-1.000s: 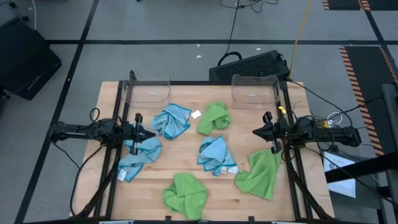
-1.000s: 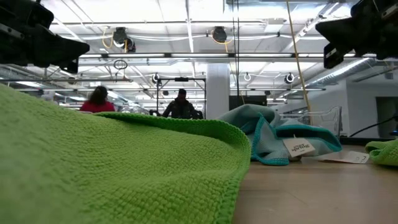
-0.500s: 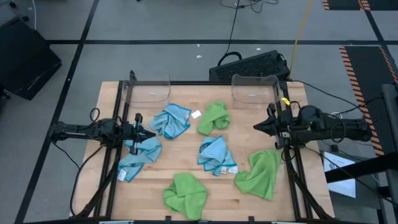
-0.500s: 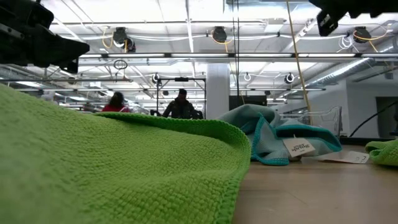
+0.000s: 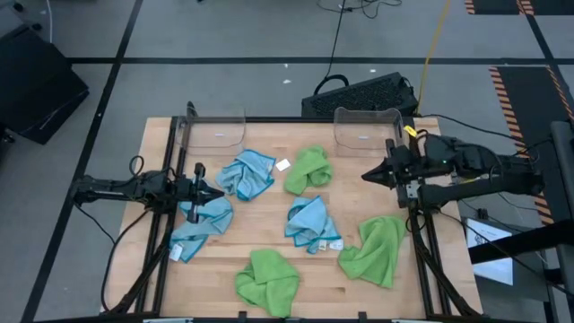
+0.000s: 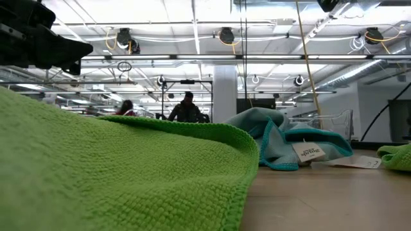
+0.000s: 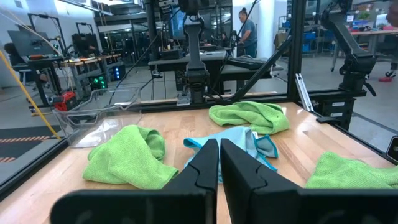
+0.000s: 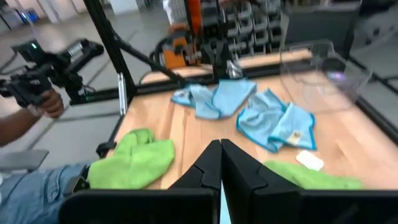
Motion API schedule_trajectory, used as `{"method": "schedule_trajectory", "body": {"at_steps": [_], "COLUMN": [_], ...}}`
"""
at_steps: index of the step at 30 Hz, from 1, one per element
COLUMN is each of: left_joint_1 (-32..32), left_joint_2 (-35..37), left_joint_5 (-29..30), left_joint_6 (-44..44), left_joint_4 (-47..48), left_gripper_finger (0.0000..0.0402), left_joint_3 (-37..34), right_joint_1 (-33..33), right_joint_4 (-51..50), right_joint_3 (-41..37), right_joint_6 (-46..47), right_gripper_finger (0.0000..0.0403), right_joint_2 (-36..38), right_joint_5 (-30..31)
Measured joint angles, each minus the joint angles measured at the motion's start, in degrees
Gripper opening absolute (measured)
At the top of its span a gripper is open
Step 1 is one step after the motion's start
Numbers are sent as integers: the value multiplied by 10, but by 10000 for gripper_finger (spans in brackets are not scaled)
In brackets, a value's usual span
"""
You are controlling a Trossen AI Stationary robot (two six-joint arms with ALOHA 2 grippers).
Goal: Sort microfiber towel by color & place in baskets
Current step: Fold the top green towel
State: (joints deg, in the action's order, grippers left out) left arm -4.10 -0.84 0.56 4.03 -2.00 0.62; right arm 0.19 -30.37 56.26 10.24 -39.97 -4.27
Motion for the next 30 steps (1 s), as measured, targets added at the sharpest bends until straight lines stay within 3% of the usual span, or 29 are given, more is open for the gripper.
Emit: {"method": "schedule_trajectory", "body": {"at_steps": [7, 16, 22, 30], "left_joint_1": [0, 0, -1, -1], "left_joint_2": [0, -3, -52, -193], "left_joint_5": [0, 1, 23, 30], "left_joint_6": [-27, -86, -101, -81], "left_joint_4": [4, 24, 148, 260], "left_gripper_finger": [21, 21, 21, 21], "left_joint_3": [0, 12, 118, 308], "right_joint_1": [0, 0, 0, 0], "right_joint_4": [-77, -98, -97, -89], "right_joint_3": [74, 77, 77, 77], "right_joint_6": [3, -8, -25, -48], "right_gripper_finger": [0, 0, 0, 0], "right_joint_2": [-60, -101, -119, -137], "right_joint_5": [10, 45, 45, 45]}}
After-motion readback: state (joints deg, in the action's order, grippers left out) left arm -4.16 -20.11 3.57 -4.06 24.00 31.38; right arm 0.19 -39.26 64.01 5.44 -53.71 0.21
